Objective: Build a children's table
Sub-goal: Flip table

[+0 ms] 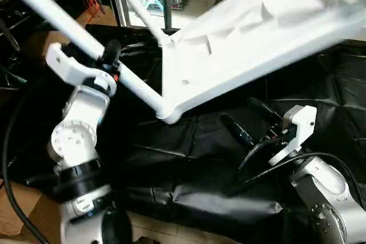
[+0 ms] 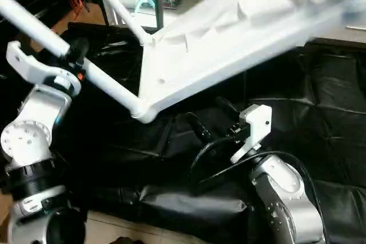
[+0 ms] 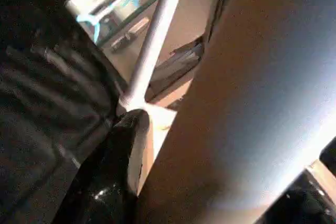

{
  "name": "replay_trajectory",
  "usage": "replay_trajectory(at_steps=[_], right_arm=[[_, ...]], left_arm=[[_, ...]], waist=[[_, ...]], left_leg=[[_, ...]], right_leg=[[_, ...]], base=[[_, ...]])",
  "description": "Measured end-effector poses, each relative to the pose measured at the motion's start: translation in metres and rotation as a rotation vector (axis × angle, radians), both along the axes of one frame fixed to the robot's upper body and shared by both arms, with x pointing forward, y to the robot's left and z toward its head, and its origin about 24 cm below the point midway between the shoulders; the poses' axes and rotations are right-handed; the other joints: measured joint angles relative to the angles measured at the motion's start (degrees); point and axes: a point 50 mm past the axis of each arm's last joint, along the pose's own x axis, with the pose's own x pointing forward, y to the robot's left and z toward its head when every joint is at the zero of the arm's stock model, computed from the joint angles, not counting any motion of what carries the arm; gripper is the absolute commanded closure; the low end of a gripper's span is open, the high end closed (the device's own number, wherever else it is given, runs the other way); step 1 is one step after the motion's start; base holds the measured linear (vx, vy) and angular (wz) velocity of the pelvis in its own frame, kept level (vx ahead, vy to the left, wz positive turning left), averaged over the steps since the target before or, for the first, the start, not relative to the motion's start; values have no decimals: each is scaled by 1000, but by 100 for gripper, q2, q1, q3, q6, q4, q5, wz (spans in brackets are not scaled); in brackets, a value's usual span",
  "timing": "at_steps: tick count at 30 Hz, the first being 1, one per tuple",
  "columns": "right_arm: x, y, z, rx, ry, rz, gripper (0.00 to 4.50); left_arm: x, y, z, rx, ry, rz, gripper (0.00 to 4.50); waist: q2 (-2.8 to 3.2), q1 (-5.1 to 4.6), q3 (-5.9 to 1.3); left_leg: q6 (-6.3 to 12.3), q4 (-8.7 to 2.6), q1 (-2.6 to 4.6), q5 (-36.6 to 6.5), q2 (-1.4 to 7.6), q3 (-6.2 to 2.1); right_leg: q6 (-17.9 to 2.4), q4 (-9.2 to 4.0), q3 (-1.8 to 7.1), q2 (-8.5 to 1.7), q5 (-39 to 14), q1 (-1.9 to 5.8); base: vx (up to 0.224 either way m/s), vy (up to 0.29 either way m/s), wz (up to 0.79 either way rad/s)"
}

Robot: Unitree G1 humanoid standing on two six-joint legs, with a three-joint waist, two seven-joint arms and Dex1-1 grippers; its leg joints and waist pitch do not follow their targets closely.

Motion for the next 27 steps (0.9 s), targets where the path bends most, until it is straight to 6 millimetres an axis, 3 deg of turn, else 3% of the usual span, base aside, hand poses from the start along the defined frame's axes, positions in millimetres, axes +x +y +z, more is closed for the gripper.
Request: replay_trajectory(at_steps=[8, 15, 22, 27], right_arm=[[1, -2, 1, -5, -5, -12, 0], [2, -3, 4, -10, -16, -14, 0], [4, -3, 7, -12, -30, -16, 0], [5, -3, 8, -17, -39, -30, 0]], left_arm=[[-8, -4, -40, -213, 109, -33, 237], [-13, -8, -58, -171, 153, -118, 254], [-16, -30, -69, -122, 188, -289, 275], [-18, -35, -74, -128, 201, -316, 276]], waist=[[-90, 3, -4], [-128, 68, -14], [-145, 131, -24], [-184, -14, -46]], left_leg=[[0, 0, 1, 0, 2, -5], [0, 0, 2, 0, -2, 2], [3, -5, 11, -1, -49, 4], [5, -6, 10, -2, -64, 0]], right_leg=[[18, -4, -3, 3, -11, 10], [56, -21, 22, 6, -34, 34], [123, -19, 133, 21, -76, 82], [132, -18, 145, 15, -81, 107]], base=[[0, 0, 0], [0, 0, 0], [0, 0, 0], [0, 0, 0]])
